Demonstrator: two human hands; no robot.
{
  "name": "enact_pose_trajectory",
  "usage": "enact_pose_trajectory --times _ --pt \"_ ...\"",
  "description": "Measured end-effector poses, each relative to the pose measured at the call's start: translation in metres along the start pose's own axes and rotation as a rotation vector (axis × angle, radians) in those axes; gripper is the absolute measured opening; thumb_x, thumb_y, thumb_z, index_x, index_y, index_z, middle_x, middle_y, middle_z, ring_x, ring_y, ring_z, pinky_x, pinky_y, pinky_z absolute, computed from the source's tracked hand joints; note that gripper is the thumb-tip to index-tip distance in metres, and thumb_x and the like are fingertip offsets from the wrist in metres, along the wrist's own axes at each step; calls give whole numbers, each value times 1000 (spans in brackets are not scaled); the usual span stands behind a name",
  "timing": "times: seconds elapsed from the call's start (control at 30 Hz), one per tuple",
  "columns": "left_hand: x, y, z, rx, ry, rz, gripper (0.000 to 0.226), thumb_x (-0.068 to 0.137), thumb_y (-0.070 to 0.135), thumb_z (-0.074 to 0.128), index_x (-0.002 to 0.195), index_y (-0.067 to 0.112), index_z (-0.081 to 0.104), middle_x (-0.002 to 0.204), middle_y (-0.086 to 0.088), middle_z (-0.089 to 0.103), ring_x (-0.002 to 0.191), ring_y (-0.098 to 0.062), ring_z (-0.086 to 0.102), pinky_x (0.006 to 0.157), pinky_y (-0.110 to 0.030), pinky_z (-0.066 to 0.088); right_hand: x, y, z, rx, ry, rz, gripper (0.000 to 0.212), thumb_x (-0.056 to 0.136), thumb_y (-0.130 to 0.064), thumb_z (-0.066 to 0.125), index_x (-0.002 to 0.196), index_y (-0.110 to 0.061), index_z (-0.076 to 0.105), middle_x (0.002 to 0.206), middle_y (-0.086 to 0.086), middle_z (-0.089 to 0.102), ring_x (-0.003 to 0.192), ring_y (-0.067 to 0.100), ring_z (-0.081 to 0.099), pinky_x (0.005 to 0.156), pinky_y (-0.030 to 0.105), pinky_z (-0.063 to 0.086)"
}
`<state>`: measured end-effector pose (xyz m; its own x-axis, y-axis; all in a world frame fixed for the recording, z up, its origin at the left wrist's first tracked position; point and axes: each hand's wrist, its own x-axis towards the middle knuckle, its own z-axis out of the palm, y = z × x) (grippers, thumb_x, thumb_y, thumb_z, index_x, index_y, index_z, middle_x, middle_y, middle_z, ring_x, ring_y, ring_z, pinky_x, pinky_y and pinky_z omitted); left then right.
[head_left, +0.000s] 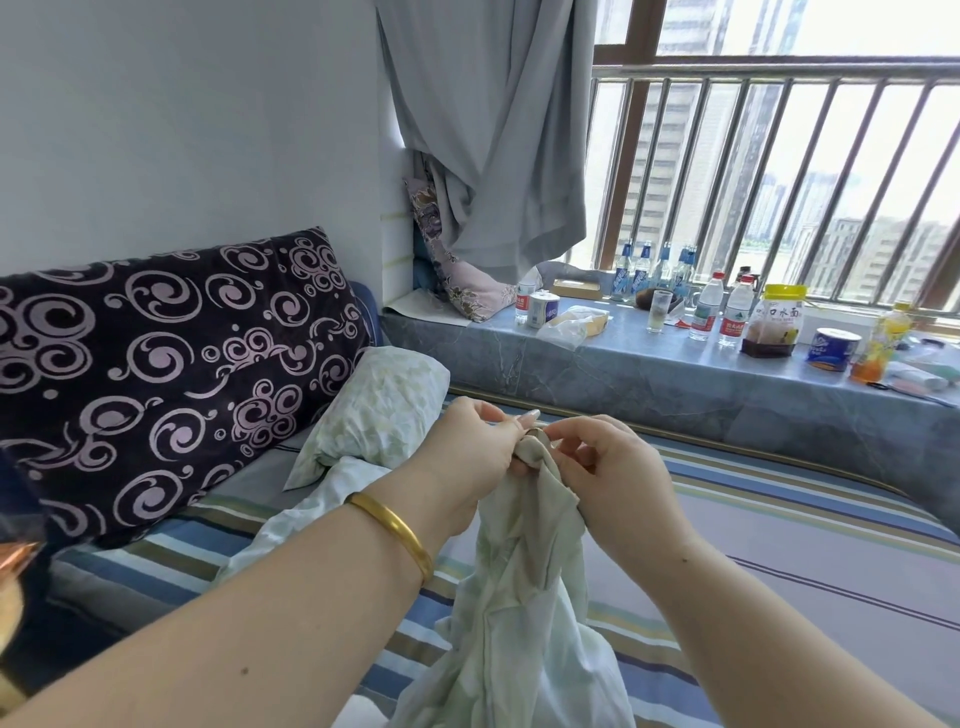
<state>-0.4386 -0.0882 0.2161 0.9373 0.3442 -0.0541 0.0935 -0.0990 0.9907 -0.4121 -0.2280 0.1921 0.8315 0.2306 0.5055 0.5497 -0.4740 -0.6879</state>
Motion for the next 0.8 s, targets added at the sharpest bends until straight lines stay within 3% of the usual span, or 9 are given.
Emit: enact_pose_trajectory --times 0.17,0.33,0.43,0.53,0.63,0.7,0.8 --pt "2 1 -2 72 3 11 29 92 33 68 108 13 54 106 -17 68 86 -26 61 77 -38 51 4 -5 -11 -171 -140 -168 23 90 -12 68 111 -20 74 83 -18 52 71 -2 50 69 5 36" --pt "-2 5 -2 151 -22 53 30 94 28 65 117 26 47 102 -11 66 88 -23 65 70 -34 50 6 -8 -22 -344 -285 -242 32 92 -11 63 123 -17 66 99 -10 48 81 9 49 77 18 39" --pt "-3 10 -2 223 -71 127 26 96 28 60 118 34 48 87 -7 62 59 -14 50 53 -24 39 4 -8 -28 -371 -200 -298 21 93 -8 62 111 -8 71 101 2 57 79 18 54 76 25 43" --pt "-3 14 -2 288 -139 164 17 99 30 57 115 35 52 71 -1 51 48 -10 37 47 -23 33 0 -7 -29 -393 -100 -339 13 91 -5 63 96 -1 74 94 12 63 75 33 62 69 40 51" --pt "-2 15 -1 345 -173 193 14 101 32 53 114 33 54 65 1 46 48 -12 37 44 -23 32 -1 -4 -27 -349 -14 -346 7 87 -4 69 87 -1 75 84 11 65 66 31 60 61 39 51" --pt "-3 16 -1 331 -174 192 12 100 37 54 110 30 54 71 -2 54 56 -14 44 49 -25 36 0 -2 -26 -280 33 -318 5 86 -5 72 86 -4 76 80 7 65 64 23 56 62 35 49" --pt "-4 15 0 328 -97 160 30 92 54 58 96 24 55 81 3 59 67 -12 50 54 -23 38 4 3 -25 -187 103 -242 5 85 -8 73 82 -6 76 76 0 63 64 13 53 64 28 45"
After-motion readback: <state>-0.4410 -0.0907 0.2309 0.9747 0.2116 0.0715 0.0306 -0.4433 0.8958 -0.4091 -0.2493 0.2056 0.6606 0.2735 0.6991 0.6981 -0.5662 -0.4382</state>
